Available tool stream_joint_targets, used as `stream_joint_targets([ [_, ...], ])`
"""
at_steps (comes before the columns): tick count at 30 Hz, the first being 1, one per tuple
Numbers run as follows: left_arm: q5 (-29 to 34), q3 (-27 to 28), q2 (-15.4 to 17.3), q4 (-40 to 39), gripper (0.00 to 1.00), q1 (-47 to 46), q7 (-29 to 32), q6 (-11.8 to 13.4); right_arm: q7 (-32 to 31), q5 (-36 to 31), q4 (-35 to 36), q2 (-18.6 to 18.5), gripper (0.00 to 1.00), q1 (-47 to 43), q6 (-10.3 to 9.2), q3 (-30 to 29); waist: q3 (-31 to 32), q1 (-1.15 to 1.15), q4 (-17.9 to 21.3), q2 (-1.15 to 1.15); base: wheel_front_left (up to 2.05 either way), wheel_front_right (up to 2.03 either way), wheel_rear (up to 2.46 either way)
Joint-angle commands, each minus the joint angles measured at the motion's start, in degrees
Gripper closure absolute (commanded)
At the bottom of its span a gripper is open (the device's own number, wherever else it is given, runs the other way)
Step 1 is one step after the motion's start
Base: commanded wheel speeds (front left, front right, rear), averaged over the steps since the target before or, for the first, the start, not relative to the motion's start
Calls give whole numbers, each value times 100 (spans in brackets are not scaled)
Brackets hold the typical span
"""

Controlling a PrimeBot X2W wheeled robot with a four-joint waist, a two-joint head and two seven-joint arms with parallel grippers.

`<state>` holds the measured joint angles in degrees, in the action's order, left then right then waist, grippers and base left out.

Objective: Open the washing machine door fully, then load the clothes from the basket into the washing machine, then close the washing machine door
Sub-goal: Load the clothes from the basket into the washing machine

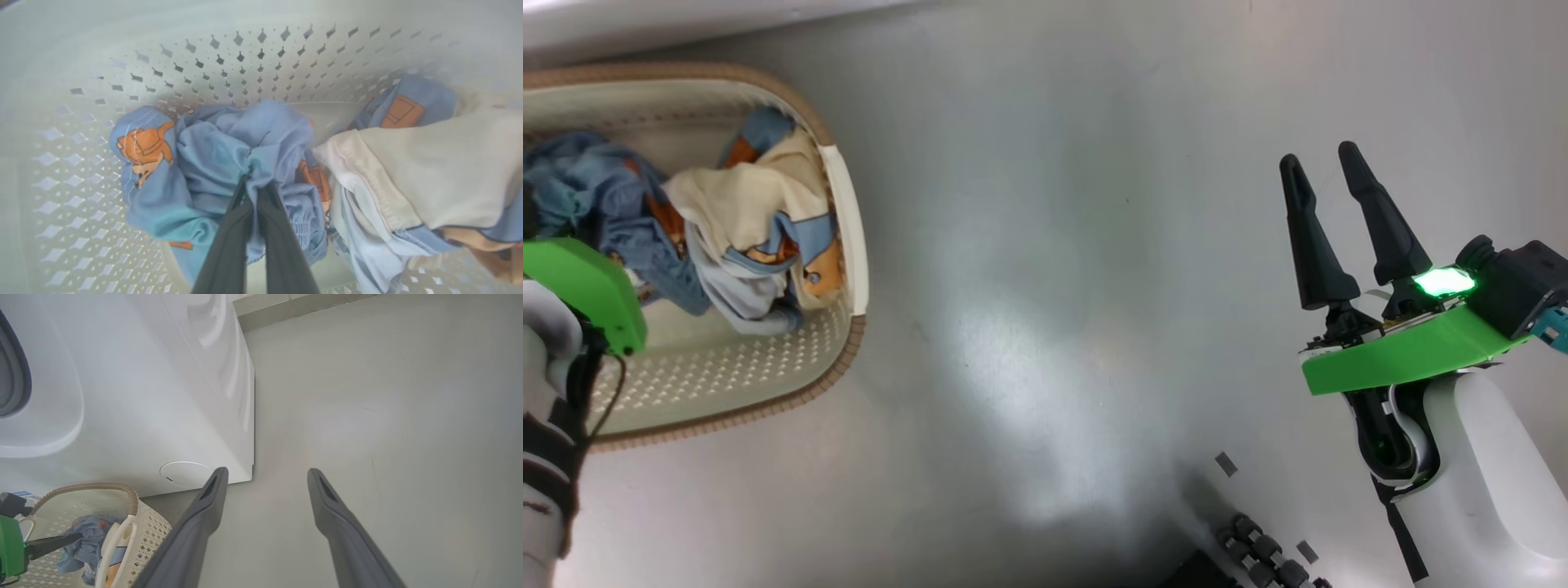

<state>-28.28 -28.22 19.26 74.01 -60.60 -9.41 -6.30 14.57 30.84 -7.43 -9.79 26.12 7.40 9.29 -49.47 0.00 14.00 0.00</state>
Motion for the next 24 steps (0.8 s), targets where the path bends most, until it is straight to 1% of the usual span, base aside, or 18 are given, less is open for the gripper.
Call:
stream_joint_targets([
  [1, -146, 204, 181, -8, 100, 247, -150, 31, 43, -75, 78, -35, 0, -178, 9, 68, 183, 0, -93, 0, 0, 0, 0],
  [5, -522, 537, 47, -7, 100, 389, -403, 3, 43, -52, 18, -52, 0, -197, 9, 12, 468, 0, -218, 0, 0, 0, 0],
  [8, -648, 651, -32, -84, 100, 555, -519, -37, 43, -37, -52, -62, 0, -234, 9, -20, 735, 0, -308, 0, 0, 0, 0],
  [10, -709, 719, -76, -198, 100, 688, -548, -62, 43, -25, -90, -65, 0, -274, 9, -49, 923, 0, -370, 0, 0, 0, 0],
  [12, -742, 845, -56, -488, 100, 837, -554, -77, 43, -16, -128, -76, 0, -328, 9, -81, 1114, 0, -430, 0, 0, 0, 0],
  [15, -719, 1086, -36, -955, 100, 1171, -556, -89, 43, 3, -181, -94, 0, -427, 9, -132, 1415, 0, -506, 0, 0, 0, 0],
  [16, -719, 1086, -36, -955, 100, 1171, -556, -89, 43, 3, -181, -94, 0, -427, 9, -132, 1415, 0, -506, 0, 0, 0, 0],
  [18, -660, 1259, -49, -1235, 100, 1426, -557, -94, 43, 16, -225, -112, 0, -515, 9, -157, 1623, 0, -549, 0, 0, 0, 0],
  [24, -317, 1722, -166, -1972, 100, 2131, -558, -108, 43, 47, -354, -223, 0, -805, 9, -220, 2189, 0, -685, 0, 0, 0, 0],
])
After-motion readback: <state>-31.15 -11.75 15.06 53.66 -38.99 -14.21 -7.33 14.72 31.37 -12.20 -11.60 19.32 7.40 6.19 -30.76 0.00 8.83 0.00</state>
